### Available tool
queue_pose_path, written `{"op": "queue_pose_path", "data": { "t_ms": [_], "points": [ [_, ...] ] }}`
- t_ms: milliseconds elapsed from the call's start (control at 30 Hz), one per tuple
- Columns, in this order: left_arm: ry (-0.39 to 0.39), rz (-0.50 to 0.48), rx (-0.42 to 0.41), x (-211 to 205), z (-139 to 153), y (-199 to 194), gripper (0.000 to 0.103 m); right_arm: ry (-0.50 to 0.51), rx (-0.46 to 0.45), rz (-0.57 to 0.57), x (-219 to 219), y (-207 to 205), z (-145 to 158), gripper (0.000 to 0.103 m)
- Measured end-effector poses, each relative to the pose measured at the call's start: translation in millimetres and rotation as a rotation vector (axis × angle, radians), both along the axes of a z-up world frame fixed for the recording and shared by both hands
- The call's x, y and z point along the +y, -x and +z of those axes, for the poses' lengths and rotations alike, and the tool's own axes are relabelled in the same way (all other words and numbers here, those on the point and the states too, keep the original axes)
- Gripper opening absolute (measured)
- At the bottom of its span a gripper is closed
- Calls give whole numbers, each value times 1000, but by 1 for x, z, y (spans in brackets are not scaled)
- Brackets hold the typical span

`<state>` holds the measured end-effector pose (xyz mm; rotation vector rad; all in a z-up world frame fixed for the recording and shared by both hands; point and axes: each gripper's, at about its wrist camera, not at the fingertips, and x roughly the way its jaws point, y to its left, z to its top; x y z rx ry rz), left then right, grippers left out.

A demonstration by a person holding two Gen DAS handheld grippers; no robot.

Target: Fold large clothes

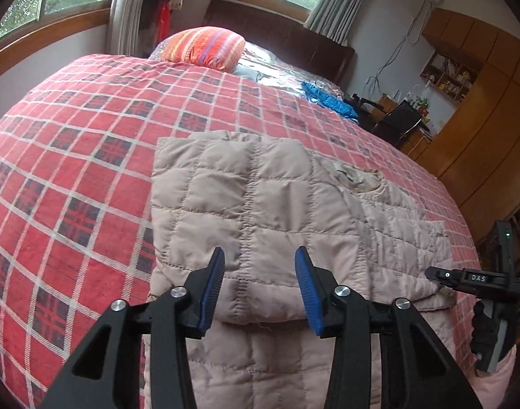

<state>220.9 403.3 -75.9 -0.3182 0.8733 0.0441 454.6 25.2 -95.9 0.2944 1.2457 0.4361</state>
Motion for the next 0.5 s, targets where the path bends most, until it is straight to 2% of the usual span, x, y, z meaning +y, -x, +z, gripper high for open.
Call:
{"op": "queue_pose_path", "data": {
  "t_ms": [33,67,167,267,333,500],
  "points": [
    [0,2,17,1,-6,-3,43,11,-5,-1,2,0,0,7],
    [-1,1,28,1,-12,-5,43,10,-12,0,2,-1,2,5],
    [-24,-10,40,0,-22,-5,43,-16,-67,-25,-9,2,21,3],
    [-15,-33,47,0,-25,-6,42,18,-95,-79,-30,1,34,3],
    [-19,-37,53,-1,-27,-7,42,-3,-55,-78,-35,-1,27,3],
    [-53,-54,72,-6,-37,-10,42,60,14,-78,-28,-6,-10,3]
  ]
}}
